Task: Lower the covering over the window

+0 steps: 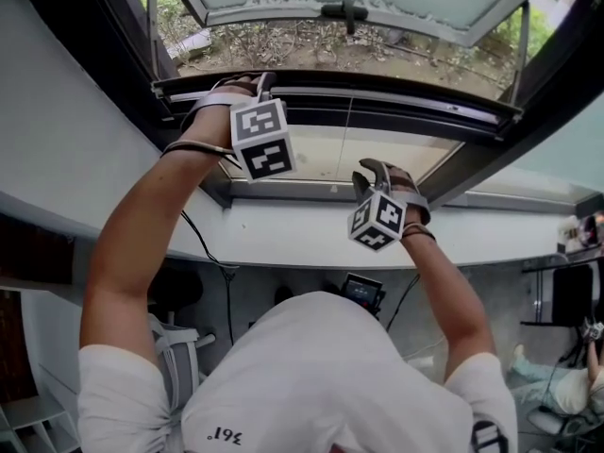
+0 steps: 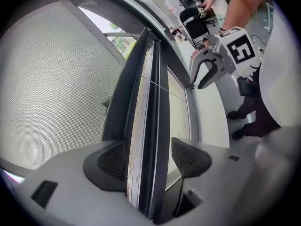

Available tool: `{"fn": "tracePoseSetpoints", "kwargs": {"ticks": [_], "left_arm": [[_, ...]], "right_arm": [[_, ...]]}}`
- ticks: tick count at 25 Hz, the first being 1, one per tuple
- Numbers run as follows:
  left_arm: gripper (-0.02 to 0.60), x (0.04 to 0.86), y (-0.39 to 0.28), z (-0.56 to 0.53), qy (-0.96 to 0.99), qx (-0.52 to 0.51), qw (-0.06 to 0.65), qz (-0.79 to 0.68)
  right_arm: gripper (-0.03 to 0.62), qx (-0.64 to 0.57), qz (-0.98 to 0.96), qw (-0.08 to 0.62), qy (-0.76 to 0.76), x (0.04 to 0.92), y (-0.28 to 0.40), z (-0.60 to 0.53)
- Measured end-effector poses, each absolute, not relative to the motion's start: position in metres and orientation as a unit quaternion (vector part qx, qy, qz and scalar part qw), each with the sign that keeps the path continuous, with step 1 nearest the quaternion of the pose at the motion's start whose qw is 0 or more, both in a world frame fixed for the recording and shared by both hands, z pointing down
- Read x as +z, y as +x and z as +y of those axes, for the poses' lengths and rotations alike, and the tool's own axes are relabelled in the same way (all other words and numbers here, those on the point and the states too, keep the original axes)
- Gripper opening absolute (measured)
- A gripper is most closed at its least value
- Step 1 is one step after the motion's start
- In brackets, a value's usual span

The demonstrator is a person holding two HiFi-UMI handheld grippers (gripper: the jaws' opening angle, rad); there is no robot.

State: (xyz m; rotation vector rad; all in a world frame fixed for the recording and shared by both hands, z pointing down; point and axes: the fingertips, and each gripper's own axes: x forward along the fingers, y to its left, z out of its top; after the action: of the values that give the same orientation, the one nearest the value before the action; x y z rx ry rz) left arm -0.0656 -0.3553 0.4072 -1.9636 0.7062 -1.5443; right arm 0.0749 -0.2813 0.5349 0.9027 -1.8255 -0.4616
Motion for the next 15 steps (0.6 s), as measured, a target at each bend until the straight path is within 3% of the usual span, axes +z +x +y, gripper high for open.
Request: {"fn": "tracePoseSetpoints", "kwargs": {"ticks": [8,15], "left_arm": [[0.301,0.419,-0.064,-0.354,-0.73,-0.576,0.261,0.26],[0.301,0.42,-0.063,-0.355,-0.732,-0.572,0.261,0.262]], "right_arm": [[0.101,-0.291,-0.725,0.441,0.441,0.422,0.091,-0.323],[0.101,-0.341,-0.667,0.475,0.462,0.379,0.12,-0.353]]}}
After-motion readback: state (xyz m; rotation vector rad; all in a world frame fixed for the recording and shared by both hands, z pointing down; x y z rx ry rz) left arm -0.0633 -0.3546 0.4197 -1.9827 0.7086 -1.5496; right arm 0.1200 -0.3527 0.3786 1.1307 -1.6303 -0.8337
